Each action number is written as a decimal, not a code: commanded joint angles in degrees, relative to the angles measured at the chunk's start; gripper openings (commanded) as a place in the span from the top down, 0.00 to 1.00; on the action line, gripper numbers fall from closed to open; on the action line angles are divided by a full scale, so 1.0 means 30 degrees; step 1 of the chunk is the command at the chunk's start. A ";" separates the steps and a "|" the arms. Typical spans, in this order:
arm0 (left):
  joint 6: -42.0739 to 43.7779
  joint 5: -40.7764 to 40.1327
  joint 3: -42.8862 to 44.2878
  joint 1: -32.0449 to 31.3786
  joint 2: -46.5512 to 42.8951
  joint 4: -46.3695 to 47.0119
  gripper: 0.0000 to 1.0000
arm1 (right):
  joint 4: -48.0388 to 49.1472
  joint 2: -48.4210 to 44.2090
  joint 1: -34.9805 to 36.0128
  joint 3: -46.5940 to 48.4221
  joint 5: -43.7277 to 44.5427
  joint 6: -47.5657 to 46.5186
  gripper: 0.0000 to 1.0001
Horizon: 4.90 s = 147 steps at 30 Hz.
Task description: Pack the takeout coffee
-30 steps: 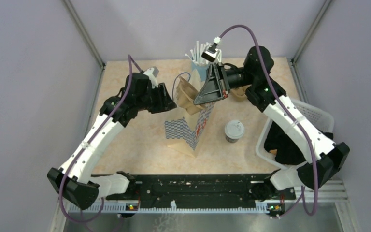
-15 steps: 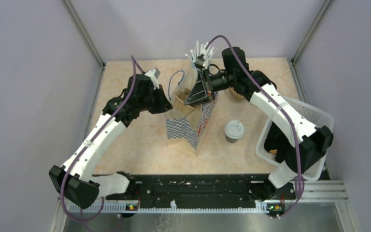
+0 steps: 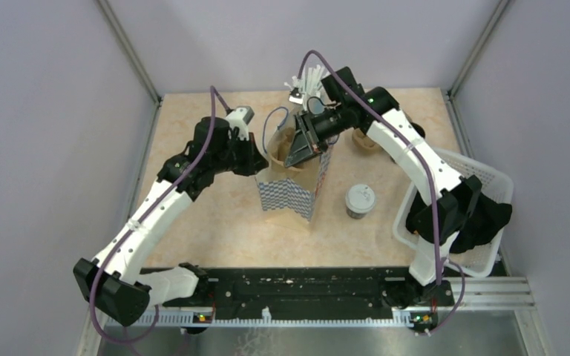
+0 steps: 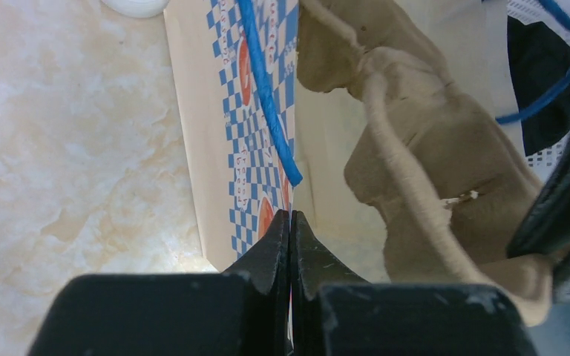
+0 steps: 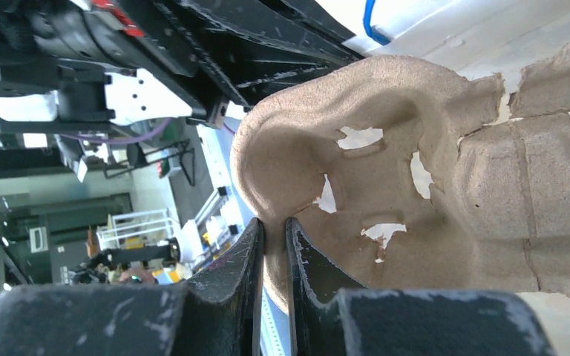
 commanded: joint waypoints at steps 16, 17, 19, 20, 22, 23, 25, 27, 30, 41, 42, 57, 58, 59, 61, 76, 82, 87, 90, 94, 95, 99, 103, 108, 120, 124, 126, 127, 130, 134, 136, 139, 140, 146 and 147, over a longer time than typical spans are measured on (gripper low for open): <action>0.2905 0.0849 0.0455 -0.0016 -0.0161 0.1198 1.00 | -0.2500 0.0924 0.1666 0.1403 0.5316 -0.4488 1.00; 0.2958 0.0885 0.0483 -0.0034 -0.0149 0.1144 1.00 | -0.2553 0.0972 0.1834 0.1370 0.5667 -0.4612 1.00; 0.3037 0.0943 0.0521 -0.0031 -0.0099 0.1144 1.00 | -0.2643 0.1057 0.2106 0.1370 0.6312 -0.4782 1.00; 0.3041 0.0966 0.0521 -0.0021 -0.0072 0.1108 1.00 | -0.2699 0.1117 0.2153 0.1362 0.6571 -0.4821 1.00; 0.3069 0.1071 0.0544 -0.0028 -0.0014 0.1107 1.00 | -0.2790 0.1168 0.2295 0.1369 0.6997 -0.4955 1.00; 0.3070 0.1155 0.0571 -0.0017 0.0015 0.1107 1.00 | -0.2798 0.1178 0.2360 0.1337 0.7184 -0.5037 1.00; 0.3070 0.1192 0.0595 -0.0016 0.0048 0.1132 1.00 | -0.2772 0.1126 0.2401 0.1218 0.7147 -0.5111 1.00; 0.3048 0.1108 0.0632 -0.0036 0.0095 0.1142 1.00 | -0.2743 0.1083 0.2392 0.1175 0.7159 -0.5156 1.00; 0.2968 0.1058 0.0697 -0.0028 0.0132 0.1157 1.00 | -0.2739 0.1054 0.2539 0.1133 0.7589 -0.5467 1.00; 0.2757 0.1091 0.0797 -0.0039 0.0312 0.0957 1.00 | -0.3339 0.0401 0.3216 0.2001 1.0538 -0.5126 0.28; 0.2727 0.1051 0.0815 -0.0033 0.0314 0.0912 1.00 | -0.3314 0.0196 0.3222 0.2115 1.0608 -0.4952 0.26; 0.0111 0.0749 0.1459 -0.0027 0.0686 -0.0302 0.99 | 0.0008 -0.4260 0.3183 0.4713 2.0514 -0.0012 0.08; 0.0188 0.0547 0.1509 -0.0036 0.0586 -0.0413 1.00 | 0.0588 -0.4982 0.3126 0.3754 2.1442 -0.0102 0.07; 0.0403 0.0320 0.1607 -0.0022 0.0513 -0.0701 1.00 | 0.0847 -0.5560 0.2926 0.3092 2.2470 -0.0113 0.07; 0.1161 0.0027 0.2022 -0.0026 0.0598 -0.1233 1.00 | 0.0722 -0.6482 0.2095 0.2141 2.4123 -0.0036 0.06; 0.3522 -0.2138 0.4154 0.0029 0.1800 -0.4834 1.00 | 0.1023 -1.0956 -0.3411 -1.0699 1.9969 -0.1147 0.01; 0.2470 -0.2373 0.3402 0.0001 0.1228 -0.4854 0.84 | 0.0916 -0.9306 -0.3406 -1.3140 1.6600 -0.1810 0.01; 0.1553 -0.1892 0.2618 0.0009 0.0843 -0.4535 0.82 | 0.2135 -0.8656 -0.3113 -1.4567 1.5933 -0.2246 0.02; 0.1222 -0.1761 0.2526 0.0026 0.0812 -0.4448 0.82 | 0.2270 -0.8063 -0.2354 -1.4748 1.7343 -0.2451 0.04; 0.1082 -0.1667 0.2471 -0.0009 0.0711 -0.4330 0.82 | 0.2124 -0.7901 -0.2029 -1.4750 1.8883 -0.2516 0.08; 0.1079 -0.1638 0.2471 0.0018 0.0699 -0.4308 0.82 | 0.2233 -0.7928 -0.2044 -1.4880 1.8898 -0.2509 0.09; 0.1107 -0.1570 0.2431 0.0017 0.0694 -0.4303 0.81 | 0.2250 -0.7845 -0.2036 -1.5302 1.9299 -0.2563 0.13; 0.1082 -0.1395 0.2329 0.0013 0.0766 -0.4208 0.81 | 0.2502 -0.7950 -0.2036 -1.5675 1.9459 -0.2595 0.11; 0.1100 -0.1270 0.2370 0.0013 0.0840 -0.4139 0.81 | 0.2891 -0.7967 -0.2036 -1.5979 1.9373 -0.2574 0.10; 0.1225 -0.1108 0.2251 0.0011 0.0941 -0.4120 0.81 | 0.3170 -0.7629 -0.2021 -1.5902 1.9532 -0.2532 0.17; 0.1297 -0.1005 0.2301 0.0028 0.1060 -0.4001 0.81 | 0.3202 -0.7553 -0.1997 -1.5888 1.9497 -0.2542 0.15; 0.1362 -0.0931 0.2351 0.0014 0.1118 -0.3999 0.81 | 0.3213 -0.7502 -0.1921 -1.5841 1.9506 -0.2516 0.15; 0.1420 -0.0934 0.2368 0.0013 0.1131 -0.3996 0.81 | 0.3207 -0.7435 -0.1887 -1.5793 1.9558 -0.2506 0.15; 0.1488 -0.0923 0.2405 0.0024 0.1164 -0.4029 0.81 | 0.3178 -0.7235 -0.1815 -1.5789 1.9581 -0.2451 0.15; 0.1502 -0.0928 0.2409 0.0031 0.1163 -0.4005 0.81 | 0.3200 -0.7094 -0.1657 -1.5815 1.9796 -0.2421 0.15; 0.1513 -0.0882 0.2398 0.0022 0.1194 -0.3987 0.81 | 0.3178 -0.7061 -0.1628 -1.5795 1.9965 -0.2391 0.16; 0.1518 -0.0836 0.2370 0.0030 0.1219 -0.3966 0.81 | 0.3192 -0.7028 -0.1602 -1.5769 2.0131 -0.2399 0.19; 0.1503 -0.0827 0.2356 0.0016 0.1221 -0.3955 0.81 | 0.3178 -0.7009 -0.1566 -1.5809 2.0197 -0.2392 0.20; 0.1518 -0.0792 0.2354 0.0030 0.1265 -0.3904 0.80 | 0.3178 -0.6875 -0.1415 -1.5881 2.0485 -0.2391 0.17; 0.1518 -0.0792 0.2346 0.0008 0.1267 -0.3911 0.80 | 0.3177 -0.6884 -0.1392 -1.5871 2.0494 -0.2413 0.17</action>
